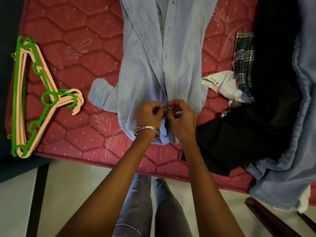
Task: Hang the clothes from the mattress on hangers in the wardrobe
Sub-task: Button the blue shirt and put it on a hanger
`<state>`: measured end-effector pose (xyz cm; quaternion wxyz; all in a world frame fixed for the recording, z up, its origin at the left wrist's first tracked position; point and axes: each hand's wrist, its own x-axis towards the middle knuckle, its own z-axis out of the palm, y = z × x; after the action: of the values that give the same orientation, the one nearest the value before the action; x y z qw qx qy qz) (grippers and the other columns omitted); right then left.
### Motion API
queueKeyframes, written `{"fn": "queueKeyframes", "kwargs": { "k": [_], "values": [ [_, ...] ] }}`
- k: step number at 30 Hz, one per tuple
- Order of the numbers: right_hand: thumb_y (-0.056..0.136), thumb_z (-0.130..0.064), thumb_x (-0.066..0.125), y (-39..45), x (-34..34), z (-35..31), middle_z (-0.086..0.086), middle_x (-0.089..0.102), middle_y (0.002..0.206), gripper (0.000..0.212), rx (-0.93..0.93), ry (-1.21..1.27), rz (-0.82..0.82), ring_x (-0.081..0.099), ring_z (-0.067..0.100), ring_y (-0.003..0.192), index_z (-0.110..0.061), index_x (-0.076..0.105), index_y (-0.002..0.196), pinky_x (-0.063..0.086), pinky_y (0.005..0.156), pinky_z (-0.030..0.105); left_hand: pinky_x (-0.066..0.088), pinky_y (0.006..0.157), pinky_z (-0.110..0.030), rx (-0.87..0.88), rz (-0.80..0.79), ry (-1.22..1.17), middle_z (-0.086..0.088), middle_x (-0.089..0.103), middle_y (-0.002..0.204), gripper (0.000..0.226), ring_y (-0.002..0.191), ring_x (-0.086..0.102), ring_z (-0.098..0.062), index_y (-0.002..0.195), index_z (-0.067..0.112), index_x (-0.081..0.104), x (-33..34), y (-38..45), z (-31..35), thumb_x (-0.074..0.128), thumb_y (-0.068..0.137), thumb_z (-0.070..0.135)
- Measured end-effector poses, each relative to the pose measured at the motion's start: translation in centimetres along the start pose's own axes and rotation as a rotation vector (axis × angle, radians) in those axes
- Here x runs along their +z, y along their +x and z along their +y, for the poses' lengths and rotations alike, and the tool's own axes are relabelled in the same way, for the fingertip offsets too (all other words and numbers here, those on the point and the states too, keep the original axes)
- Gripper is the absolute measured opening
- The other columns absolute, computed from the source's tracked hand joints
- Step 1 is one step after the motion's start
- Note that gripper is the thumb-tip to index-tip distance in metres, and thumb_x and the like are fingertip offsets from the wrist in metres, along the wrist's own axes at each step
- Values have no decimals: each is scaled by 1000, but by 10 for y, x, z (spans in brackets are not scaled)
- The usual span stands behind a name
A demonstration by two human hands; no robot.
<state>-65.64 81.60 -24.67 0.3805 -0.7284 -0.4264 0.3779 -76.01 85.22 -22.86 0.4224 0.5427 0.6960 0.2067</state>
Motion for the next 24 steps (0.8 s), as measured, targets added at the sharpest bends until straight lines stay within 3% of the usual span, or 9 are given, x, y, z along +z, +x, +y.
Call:
{"fn": "queueKeyframes", "kwargs": {
  "k": [1,3,6,10,13,17,21,24],
  "values": [
    [84,2,65,0,-1,1,-3,65,85,16,-4,-12,0,58,-5,72,-6,65,98,48,67,10,47,62,-9,-40,-38,-54,-5,70,76,10,62,61,-1,89,1,73,0,1,0,65,83,1],
    [83,2,66,0,-2,4,-7,63,83,17,10,12,11,59,-5,70,-5,65,98,49,66,12,51,60,-13,-129,-103,-156,0,66,67,9,51,58,4,89,1,72,1,4,-2,65,84,-2],
    [83,1,68,-1,-3,6,-15,61,82,18,36,34,40,60,-9,72,-4,64,100,50,65,11,56,61,-22,-239,-169,-254,-1,63,65,10,48,60,1,94,-5,69,3,8,-4,62,85,-4],
    [83,1,68,1,-7,7,-19,59,82,19,56,30,44,59,-11,72,-7,61,98,49,66,10,55,54,-17,-398,-266,-393,-9,60,66,16,44,59,-2,101,-9,64,3,13,5,57,87,-9],
    [82,2,68,1,-11,8,-8,63,80,15,-3,-28,51,62,1,74,-11,63,89,50,67,15,54,51,-19,-435,-310,-369,-9,57,63,16,42,56,-4,102,-9,63,3,17,9,55,88,-11],
    [77,0,71,2,-10,12,11,66,89,8,-209,-209,142,60,10,77,-2,71,85,42,70,4,52,48,-20,-403,-319,-336,-9,55,61,17,37,53,-2,96,-4,63,6,22,10,52,88,-14],
    [77,-4,70,2,-9,18,18,67,95,15,-228,-250,143,65,29,85,1,74,90,53,75,26,53,48,-20,-351,-322,-295,-9,57,61,18,40,55,-4,93,-1,61,6,24,10,53,86,-16],
    [77,-4,71,3,-10,20,16,67,93,15,-222,-253,118,65,32,84,1,74,91,56,70,39,55,49,-22,-350,-302,-288,-9,60,65,19,43,59,-8,97,-1,58,9,25,9,56,85,-16]
  ]
}}
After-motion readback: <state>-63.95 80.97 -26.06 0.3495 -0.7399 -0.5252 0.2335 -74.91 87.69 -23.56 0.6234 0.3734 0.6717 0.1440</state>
